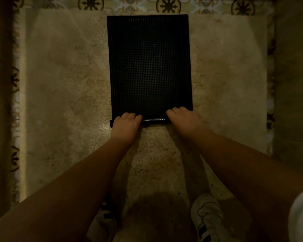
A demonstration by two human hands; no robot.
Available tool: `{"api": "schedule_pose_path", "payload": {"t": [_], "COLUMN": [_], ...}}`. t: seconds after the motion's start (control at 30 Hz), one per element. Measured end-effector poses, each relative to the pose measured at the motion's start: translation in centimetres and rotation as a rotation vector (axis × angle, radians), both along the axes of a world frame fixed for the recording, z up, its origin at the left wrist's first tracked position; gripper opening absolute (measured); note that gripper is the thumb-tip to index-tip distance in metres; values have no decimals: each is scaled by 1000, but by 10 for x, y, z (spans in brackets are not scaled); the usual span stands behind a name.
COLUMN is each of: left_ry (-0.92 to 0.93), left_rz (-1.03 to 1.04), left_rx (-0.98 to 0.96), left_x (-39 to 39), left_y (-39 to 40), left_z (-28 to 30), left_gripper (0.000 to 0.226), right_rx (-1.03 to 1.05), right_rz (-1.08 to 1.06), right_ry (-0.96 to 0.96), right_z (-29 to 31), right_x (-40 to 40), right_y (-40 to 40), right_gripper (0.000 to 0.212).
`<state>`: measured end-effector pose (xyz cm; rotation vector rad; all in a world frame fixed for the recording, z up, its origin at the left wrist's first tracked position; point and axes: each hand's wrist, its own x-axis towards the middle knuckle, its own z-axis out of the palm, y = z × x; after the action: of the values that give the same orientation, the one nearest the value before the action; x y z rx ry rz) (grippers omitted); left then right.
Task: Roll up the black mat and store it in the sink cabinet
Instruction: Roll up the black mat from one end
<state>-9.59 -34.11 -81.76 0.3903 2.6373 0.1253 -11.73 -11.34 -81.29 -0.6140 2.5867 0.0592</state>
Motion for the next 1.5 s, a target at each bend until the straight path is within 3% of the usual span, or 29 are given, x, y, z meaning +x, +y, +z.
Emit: {"api": "schedule_pose_path", "payload": {"t": [0.17,0.3,0.63,0.87,1.0,1.17,1.27,1.5], "left_ry": [-46,-108,-89,-157,-140,-51,5,88], "left_rz": [-21,-24,-6,-26,-61,-37,-55,-38], "left_rx": [59,120,119,176,176,213,133,34], "left_x": [-7,-6,-13,-26,-29,-30,-29,-30], "left_y": [-10,-22,-24,-29,-30,-28,-25,-20], "left_z": [1,4,-4,-7,-7,-8,-12,-14], "left_gripper": [30,35,37,37,35,28,31,34], "right_rx": [-146,-192,-306,-388,-380,-426,-451,-318], "right_rz": [-92,-171,-385,-376,-394,-474,-474,-318], "right_ry": [-178,-354,-404,-228,-326,-308,-301,17], "right_z": [1,2,-3,-6,-6,-4,-5,-16], "right_x": [-18,-23,-22,-6,-16,-20,-20,-9], "right_y": [6,7,6,5,7,8,8,3], "right_gripper": [28,27,14,23,23,27,24,20]}}
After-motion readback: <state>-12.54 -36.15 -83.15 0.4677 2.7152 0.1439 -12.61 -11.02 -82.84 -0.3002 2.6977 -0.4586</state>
